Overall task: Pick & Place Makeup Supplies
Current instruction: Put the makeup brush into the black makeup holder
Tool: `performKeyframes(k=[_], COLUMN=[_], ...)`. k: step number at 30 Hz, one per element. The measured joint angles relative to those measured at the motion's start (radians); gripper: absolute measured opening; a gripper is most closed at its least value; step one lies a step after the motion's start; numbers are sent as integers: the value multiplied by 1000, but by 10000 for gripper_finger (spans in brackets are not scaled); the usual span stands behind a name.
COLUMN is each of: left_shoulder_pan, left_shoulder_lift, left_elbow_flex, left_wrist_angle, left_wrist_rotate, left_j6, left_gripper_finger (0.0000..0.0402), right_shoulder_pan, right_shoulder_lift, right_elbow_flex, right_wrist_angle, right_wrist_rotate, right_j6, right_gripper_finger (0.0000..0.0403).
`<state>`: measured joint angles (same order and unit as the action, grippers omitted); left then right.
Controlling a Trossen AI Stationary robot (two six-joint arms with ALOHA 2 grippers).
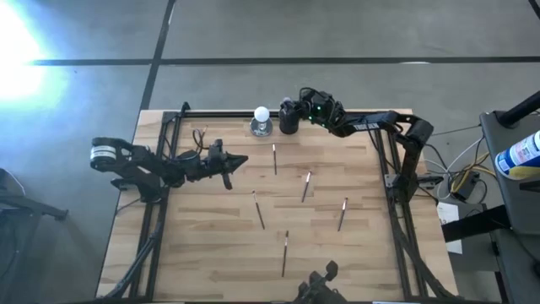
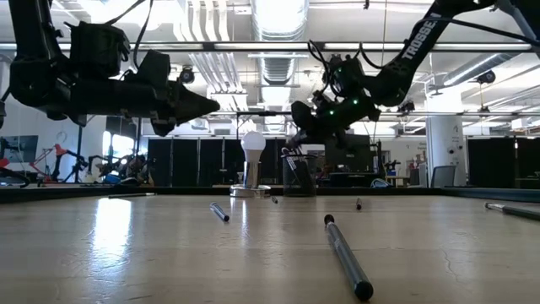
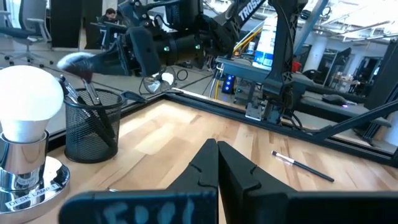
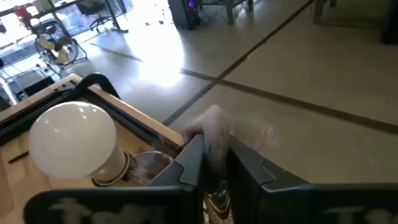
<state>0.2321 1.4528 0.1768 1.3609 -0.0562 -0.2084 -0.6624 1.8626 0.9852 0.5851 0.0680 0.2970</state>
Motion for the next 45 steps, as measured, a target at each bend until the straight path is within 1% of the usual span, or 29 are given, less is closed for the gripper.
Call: performKeyframes(k=[7,12,15,18,22,24,26,28,31,34,36,38,41,45], left_shoulder_pan=[0,2,3,3,3,3,3,3,3,-1,-2,-2,-2,-2], left_shoulder_lift=[0,0,0,0,0,0,0,1,1,1,1,2,2,2], left_elbow_flex=[0,0,0,0,0,0,0,0,0,0,-1,-1,-1,-1], left_wrist_angle=[0,-1,0,-3,-3,-3,-3,-3,-3,-4,-6,-10,-20,-42], left_wrist_rotate=[1,1,2,2,3,2,2,3,14,24,25,25,25,25], left_j6=[-7,-8,-7,-8,-26,-31,-34,-37,-53,-65,-65,-65,-65,-59], left_gripper_finger=[0,0,0,0,0,0,0,0,0,0,0,0,0,0], right_shoulder_pan=[2,2,4,17,64,112,172,234,334,450,522,588,691,825], right_shoulder_lift=[-27,-85,-129,-184,-271,-313,-347,-376,-413,-437,-458,-480,-509,-545], right_elbow_flex=[0,8,13,25,19,6,-20,-59,-125,-191,-219,-227,-229,-230], right_wrist_angle=[-39,-166,-247,-351,-529,-593,-645,-659,-656,-664,-707,-789,-966,-1214], right_wrist_rotate=[16,63,63,61,77,139,218,262,282,355,401,431,460,465], right_j6=[0,-15,-25,-41,-42,-22,5,66,185,317,426,547,750,1090], right_gripper_finger=[104,137,141,122,65,32,15,13,13,12,12,12,11,9])
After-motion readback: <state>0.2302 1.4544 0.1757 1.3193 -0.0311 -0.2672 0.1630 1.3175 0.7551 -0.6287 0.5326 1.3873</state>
